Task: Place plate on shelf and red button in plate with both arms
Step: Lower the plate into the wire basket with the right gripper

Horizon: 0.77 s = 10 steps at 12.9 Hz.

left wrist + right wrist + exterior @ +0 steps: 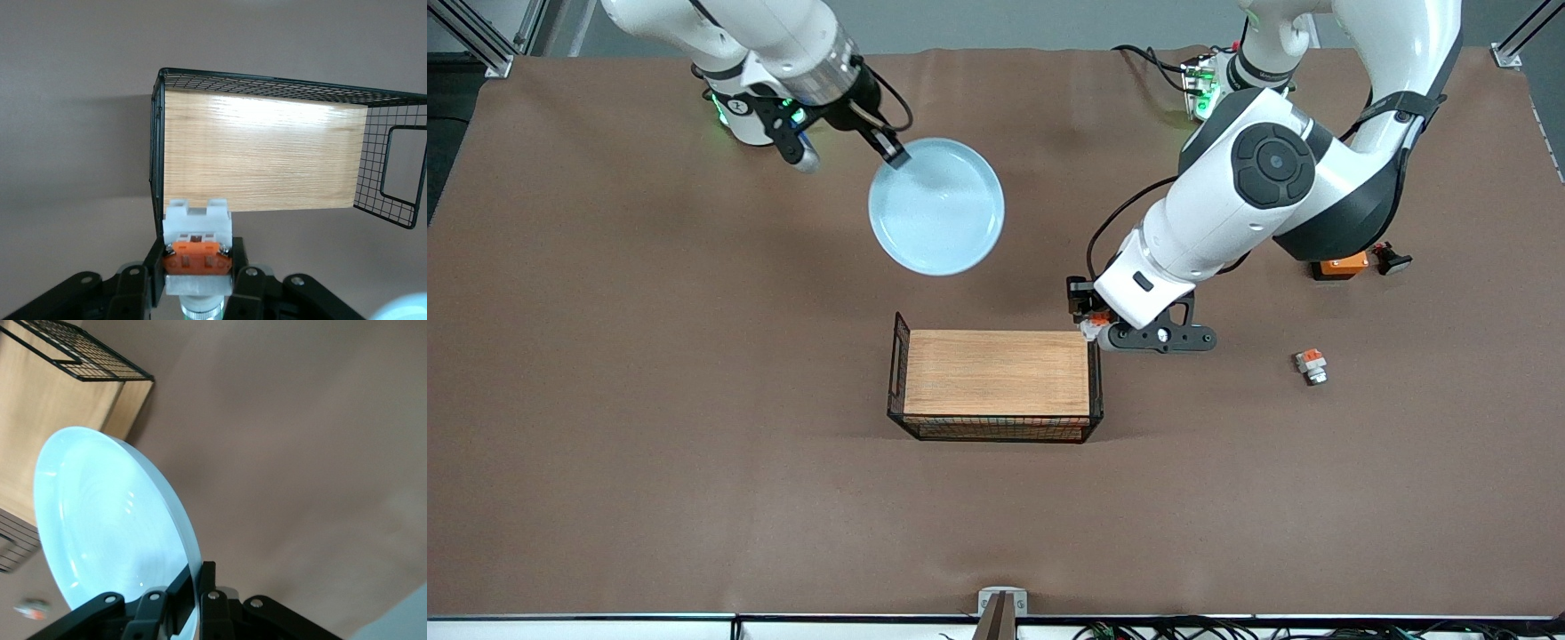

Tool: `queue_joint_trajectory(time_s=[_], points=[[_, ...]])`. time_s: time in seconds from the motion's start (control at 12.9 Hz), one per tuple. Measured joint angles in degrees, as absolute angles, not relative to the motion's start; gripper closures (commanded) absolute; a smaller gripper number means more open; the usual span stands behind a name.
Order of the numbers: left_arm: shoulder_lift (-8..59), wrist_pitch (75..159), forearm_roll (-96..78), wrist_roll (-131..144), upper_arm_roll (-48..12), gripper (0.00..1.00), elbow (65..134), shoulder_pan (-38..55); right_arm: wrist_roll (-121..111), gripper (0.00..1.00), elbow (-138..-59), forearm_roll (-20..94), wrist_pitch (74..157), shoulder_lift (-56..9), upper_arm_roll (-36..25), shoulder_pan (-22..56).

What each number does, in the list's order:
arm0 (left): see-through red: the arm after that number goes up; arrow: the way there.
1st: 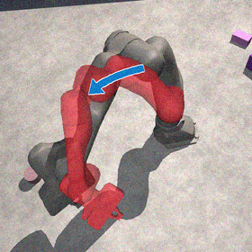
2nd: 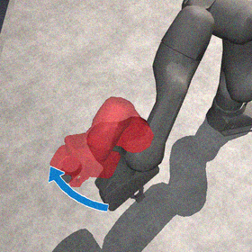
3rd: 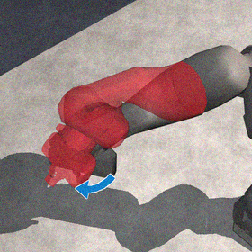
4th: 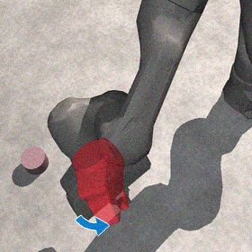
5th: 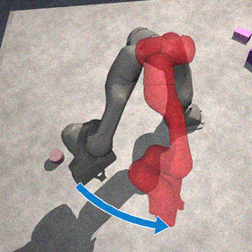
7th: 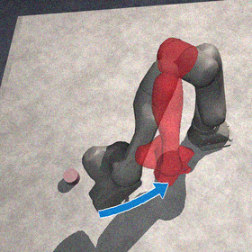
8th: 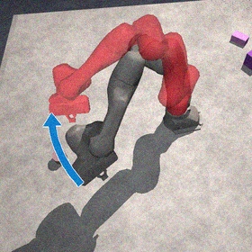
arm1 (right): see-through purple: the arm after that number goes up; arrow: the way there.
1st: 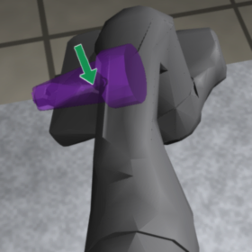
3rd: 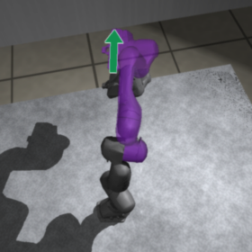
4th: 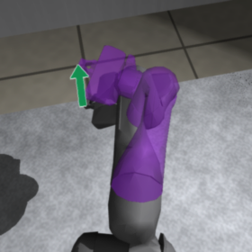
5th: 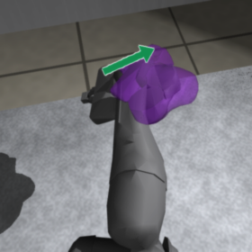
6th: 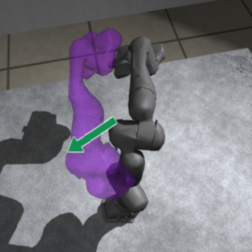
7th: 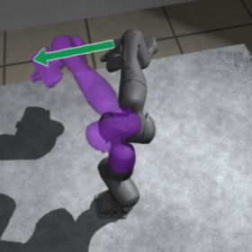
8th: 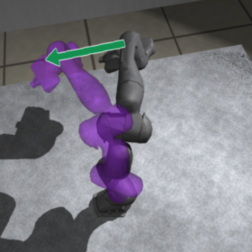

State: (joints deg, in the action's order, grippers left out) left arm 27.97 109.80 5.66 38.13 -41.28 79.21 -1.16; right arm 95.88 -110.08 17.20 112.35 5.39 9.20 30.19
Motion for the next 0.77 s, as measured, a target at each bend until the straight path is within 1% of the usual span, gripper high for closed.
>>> queue_joint_trajectory(time_s=[0.15, 0.31, 0.62, 0.77], points=[[27.69, 109.69, 5.67, 38.13, -41.28, 0.97, 79.20, -1.43, 103.04, 1.00, -109.25, 17.20, 117.06, 1.49, 9.14, 30.75], [27.54, 109.59, 5.67, 38.13, -41.28, 0.97, 79.20, -1.58, 107.39, 1.00, -107.55, 17.20, 119.80, -2.31, 9.03, 31.31], [27.45, 109.53, 5.69, 38.13, -41.19, 0.96, 79.20, -1.77, 109.91, 1.00, -102.64, 16.42, 121.41, -9.11, 9.00, 32.14], [27.44, 109.52, 5.69, 38.13, -41.16, 0.96, 79.20, -1.79, 110.00, 1.00, -99.95, 13.98, 121.43, -11.80, 8.99, 32.27]])
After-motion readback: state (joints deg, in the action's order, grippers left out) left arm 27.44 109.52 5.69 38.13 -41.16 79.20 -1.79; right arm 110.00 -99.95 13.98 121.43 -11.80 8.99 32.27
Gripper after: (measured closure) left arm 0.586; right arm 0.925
